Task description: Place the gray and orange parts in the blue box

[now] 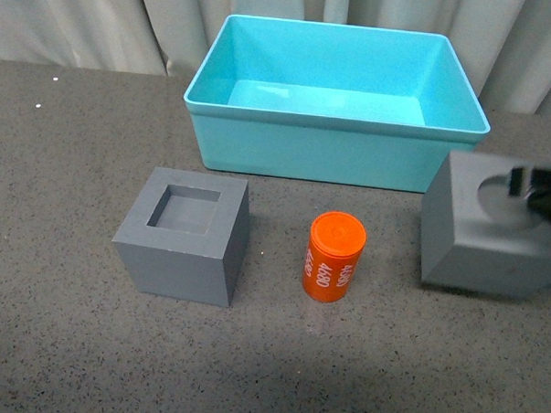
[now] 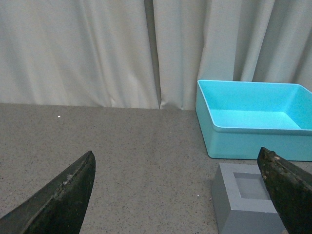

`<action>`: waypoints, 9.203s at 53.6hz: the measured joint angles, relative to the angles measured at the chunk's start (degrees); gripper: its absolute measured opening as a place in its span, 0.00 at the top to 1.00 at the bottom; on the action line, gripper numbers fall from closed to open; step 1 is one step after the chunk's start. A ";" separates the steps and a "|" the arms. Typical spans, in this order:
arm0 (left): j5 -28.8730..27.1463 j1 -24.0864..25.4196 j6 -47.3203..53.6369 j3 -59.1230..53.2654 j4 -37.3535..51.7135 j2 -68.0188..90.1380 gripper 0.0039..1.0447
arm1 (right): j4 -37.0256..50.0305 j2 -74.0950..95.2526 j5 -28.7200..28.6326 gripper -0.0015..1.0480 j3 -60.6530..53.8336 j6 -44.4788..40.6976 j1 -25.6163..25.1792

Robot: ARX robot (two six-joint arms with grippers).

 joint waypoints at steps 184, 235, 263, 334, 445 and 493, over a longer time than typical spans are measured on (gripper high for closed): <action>-10.62 -6.73 -17.46 23.71 18.38 69.44 0.06 | 3.56 -9.99 0.63 0.09 -1.07 -4.37 1.60; -1.25 -14.27 -11.30 42.25 9.94 102.66 0.06 | 3.56 -9.99 0.57 0.09 -1.07 -4.37 1.60; -0.90 -15.58 -11.74 43.65 8.11 103.27 0.68 | 3.56 -9.99 0.59 0.09 -1.07 -4.37 1.60; -5.22 -16.81 -11.37 84.98 1.25 121.00 0.83 | 3.56 -9.99 0.59 0.09 -1.07 -4.37 1.60; -16.50 -17.22 -5.38 13.31 54.90 75.03 0.28 | 3.56 -10.10 0.63 0.09 -1.07 -4.39 1.57; -0.07 -0.07 -0.20 0.00 34.88 35.41 0.97 | 3.54 -10.16 0.66 0.09 -1.07 -4.39 1.60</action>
